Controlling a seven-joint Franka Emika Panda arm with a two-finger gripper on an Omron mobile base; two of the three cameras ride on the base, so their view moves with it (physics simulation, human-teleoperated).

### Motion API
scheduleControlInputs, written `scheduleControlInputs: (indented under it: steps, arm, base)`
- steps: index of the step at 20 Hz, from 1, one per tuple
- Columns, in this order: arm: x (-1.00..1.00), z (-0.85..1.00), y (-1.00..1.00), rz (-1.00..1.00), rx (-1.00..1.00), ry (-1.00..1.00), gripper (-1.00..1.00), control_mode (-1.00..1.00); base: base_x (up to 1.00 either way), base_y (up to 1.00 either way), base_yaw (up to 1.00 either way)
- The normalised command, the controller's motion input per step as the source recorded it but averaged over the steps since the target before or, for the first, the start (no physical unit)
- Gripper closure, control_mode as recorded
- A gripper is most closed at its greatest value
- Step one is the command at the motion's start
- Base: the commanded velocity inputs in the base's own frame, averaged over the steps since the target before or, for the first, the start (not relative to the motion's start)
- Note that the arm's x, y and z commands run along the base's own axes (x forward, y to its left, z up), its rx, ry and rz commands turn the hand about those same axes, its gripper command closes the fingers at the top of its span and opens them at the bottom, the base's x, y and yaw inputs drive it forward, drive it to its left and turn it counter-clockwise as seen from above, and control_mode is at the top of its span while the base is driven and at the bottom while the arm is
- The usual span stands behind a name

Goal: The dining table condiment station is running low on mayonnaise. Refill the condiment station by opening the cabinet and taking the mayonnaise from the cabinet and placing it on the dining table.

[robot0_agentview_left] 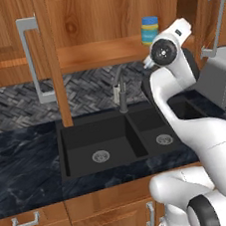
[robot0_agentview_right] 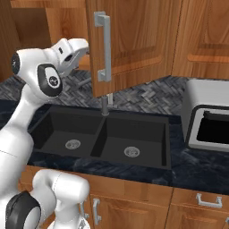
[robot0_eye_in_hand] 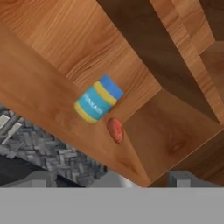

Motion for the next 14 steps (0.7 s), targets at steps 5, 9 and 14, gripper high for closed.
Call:
scheduleControlInputs:
  steps: [5, 9, 14]
  arm:
    - [0.00, 0.00, -0.77, -0.05, 0.00, 0.00, -1.00, -1.00]
    - [-0.16, 0.00, -0.78, -0.11, 0.00, 0.00, -1.00, -1.00]
    - [-0.18, 0.00, -0.73, -0.15, 0.00, 0.00, -1.00, -1.00]
  base:
    - [0.00, 0.00, 0.00]
    - [0.00, 0.00, 0.00]
    - [0.00, 0.00, 0.00]
